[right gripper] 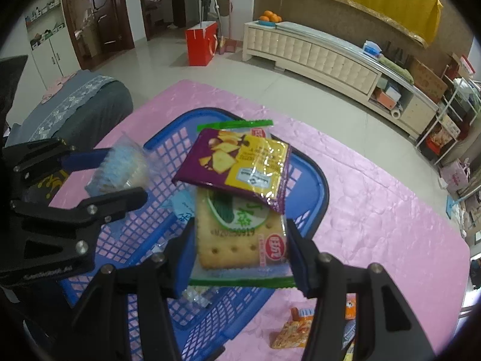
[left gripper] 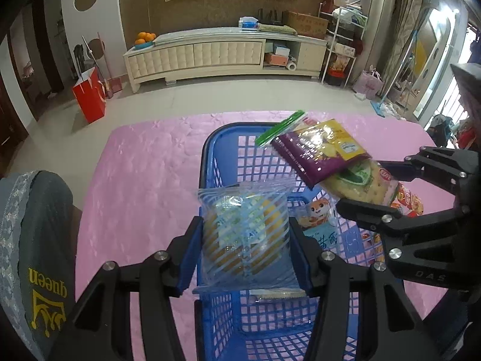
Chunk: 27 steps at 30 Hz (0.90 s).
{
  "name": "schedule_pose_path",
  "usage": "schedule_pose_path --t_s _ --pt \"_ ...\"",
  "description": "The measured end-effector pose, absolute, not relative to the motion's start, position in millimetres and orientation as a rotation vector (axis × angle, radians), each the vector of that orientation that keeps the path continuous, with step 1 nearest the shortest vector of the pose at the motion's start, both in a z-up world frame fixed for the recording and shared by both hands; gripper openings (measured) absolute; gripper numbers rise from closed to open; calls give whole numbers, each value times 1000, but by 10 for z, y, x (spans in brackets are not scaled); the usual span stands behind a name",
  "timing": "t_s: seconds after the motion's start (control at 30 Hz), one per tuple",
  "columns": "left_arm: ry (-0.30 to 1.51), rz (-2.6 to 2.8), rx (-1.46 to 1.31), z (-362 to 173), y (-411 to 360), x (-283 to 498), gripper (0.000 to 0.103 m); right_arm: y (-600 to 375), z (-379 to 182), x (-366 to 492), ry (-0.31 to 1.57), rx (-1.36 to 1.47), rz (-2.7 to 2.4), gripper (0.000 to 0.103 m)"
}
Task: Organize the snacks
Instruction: 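Carry the pastry bag and cracker stack over the blue basket with both grippers, then open both grippers to drop the snacks into the basket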
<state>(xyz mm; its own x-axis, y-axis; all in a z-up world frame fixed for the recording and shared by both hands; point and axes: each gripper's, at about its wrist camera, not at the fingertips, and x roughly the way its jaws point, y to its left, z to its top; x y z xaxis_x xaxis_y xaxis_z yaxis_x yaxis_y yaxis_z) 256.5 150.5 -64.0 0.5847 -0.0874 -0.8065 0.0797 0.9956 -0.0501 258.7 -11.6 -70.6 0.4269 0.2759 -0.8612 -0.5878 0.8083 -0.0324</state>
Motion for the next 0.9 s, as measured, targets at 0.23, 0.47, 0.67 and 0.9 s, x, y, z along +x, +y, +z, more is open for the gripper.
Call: schedule_pose_path --t_s 0.23,0.47,0.67,0.9 --pt "900 -110 -6 -592 1521 2515 76 -73 -747 2579 993 -364 580 59" --pt "911 -90 -25 -624 1572 2461 76 -83 -756 2598 1008 -377 577 80" --pt "901 -92 -23 -554 1555 2361 76 -160 -605 2461 966 -403 550 86" --pt "869 -104 -9 -374 1431 2157 76 -408 -312 2241 902 -367 521 86"
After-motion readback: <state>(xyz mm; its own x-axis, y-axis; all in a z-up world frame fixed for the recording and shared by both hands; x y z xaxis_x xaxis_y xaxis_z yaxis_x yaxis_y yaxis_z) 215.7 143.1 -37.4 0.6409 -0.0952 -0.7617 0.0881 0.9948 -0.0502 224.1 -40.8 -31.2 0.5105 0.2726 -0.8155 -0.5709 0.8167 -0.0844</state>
